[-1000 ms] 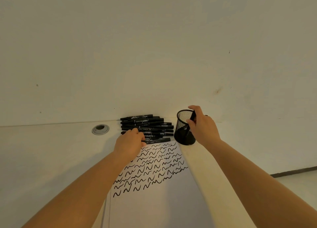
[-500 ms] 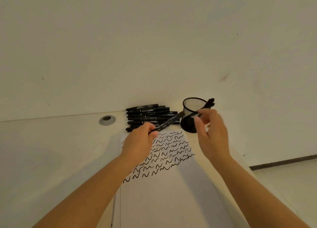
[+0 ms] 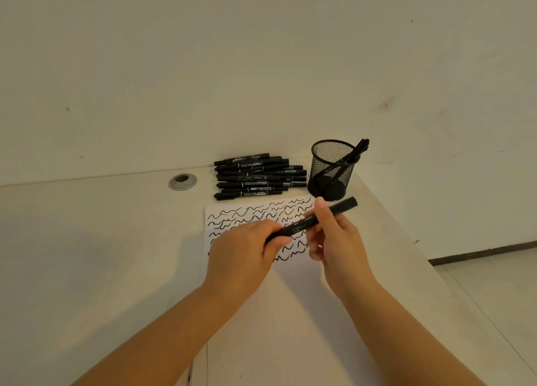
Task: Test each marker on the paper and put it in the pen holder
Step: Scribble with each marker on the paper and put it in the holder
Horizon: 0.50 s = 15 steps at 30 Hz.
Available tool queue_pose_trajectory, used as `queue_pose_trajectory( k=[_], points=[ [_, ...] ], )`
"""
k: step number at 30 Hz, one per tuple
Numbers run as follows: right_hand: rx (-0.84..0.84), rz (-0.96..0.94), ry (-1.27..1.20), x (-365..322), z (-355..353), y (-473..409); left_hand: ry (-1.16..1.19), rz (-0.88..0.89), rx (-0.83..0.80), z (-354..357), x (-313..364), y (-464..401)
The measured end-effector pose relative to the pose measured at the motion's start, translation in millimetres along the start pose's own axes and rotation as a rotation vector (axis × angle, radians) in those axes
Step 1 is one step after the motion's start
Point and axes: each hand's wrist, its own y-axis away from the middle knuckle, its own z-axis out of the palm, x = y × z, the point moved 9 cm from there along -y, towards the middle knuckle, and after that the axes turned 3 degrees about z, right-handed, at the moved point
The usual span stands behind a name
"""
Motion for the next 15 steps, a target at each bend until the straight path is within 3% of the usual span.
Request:
queue_pose_trajectory(
  k=[3, 5, 10, 15],
  points=[
    [-0.063, 0.174, -0.004, 16, 7, 1, -0.152, 0.22, 0.04, -5, 21, 2],
    [-0.085, 0.243, 0.026, 19, 8, 1, -0.235, 0.267, 0.008, -1, 28, 6],
    [-0.152, 0.311, 0.006, 17, 10, 0, -0.076, 0.054, -0.161, 13, 15, 12],
    [-0.227, 0.239, 0.009, 7, 16, -1, 0.44, -0.207, -0.339, 19, 6, 15]
  ],
)
